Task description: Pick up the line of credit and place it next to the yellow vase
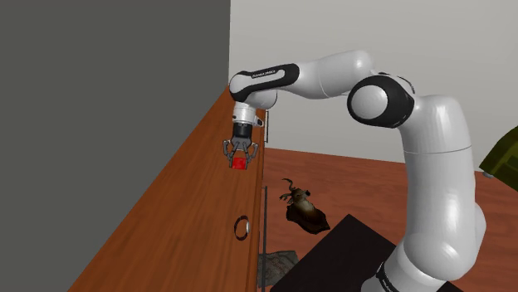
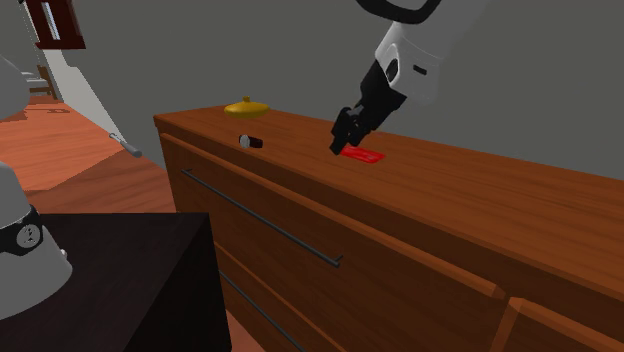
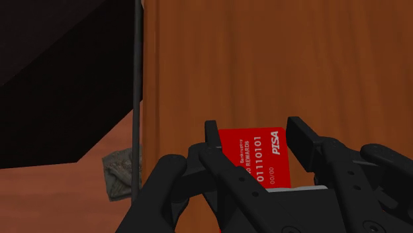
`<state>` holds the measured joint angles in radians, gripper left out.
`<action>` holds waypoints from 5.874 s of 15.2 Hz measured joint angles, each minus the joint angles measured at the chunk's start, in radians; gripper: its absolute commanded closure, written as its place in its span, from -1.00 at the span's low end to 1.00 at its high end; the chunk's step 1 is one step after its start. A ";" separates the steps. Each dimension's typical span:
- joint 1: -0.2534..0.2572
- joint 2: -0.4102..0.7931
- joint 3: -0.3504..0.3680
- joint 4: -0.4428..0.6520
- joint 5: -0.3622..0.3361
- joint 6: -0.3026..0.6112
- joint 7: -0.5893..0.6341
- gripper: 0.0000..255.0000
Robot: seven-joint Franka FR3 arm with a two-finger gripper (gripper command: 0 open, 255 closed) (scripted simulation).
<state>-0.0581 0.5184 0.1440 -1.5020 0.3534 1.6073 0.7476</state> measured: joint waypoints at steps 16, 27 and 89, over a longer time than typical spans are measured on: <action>-0.010 -0.051 0.006 0.132 0.006 -0.173 0.062 1.00; 0.054 -0.291 0.055 -0.194 0.071 -0.046 0.129 1.00; 0.480 -0.442 0.558 -0.808 0.435 0.788 0.538 1.00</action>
<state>0.4221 0.0761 0.7023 -2.3104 0.7889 2.3956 1.2855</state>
